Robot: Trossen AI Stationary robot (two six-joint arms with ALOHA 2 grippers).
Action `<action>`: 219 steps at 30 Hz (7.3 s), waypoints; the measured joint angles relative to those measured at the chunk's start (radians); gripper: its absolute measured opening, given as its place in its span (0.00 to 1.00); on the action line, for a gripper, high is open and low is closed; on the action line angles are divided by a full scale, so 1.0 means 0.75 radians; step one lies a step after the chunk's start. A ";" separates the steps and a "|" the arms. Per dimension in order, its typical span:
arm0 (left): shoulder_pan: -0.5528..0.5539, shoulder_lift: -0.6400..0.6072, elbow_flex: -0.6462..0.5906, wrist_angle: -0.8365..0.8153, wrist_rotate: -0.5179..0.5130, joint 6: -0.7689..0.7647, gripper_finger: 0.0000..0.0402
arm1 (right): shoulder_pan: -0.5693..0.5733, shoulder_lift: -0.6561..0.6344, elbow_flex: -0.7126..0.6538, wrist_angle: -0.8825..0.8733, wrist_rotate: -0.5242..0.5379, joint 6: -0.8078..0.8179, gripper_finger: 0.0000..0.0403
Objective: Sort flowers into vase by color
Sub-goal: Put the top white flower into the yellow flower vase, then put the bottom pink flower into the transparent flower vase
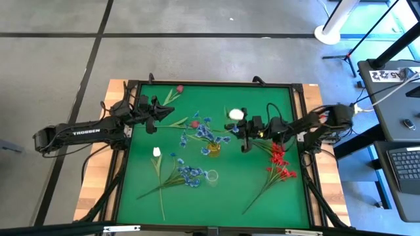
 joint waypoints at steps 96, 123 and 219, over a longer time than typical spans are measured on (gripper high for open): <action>-0.011 0.512 0.811 -1.677 -0.298 0.231 0.22 | 0.014 -0.882 0.146 -2.100 0.495 -0.052 0.57; -0.088 1.098 0.811 -1.749 -0.425 0.565 0.40 | 0.014 -0.881 0.146 -2.121 0.492 -0.054 0.57; -1.351 1.126 1.431 -0.423 -1.312 0.537 0.01 | 0.014 -0.881 0.146 -2.103 0.491 0.071 0.57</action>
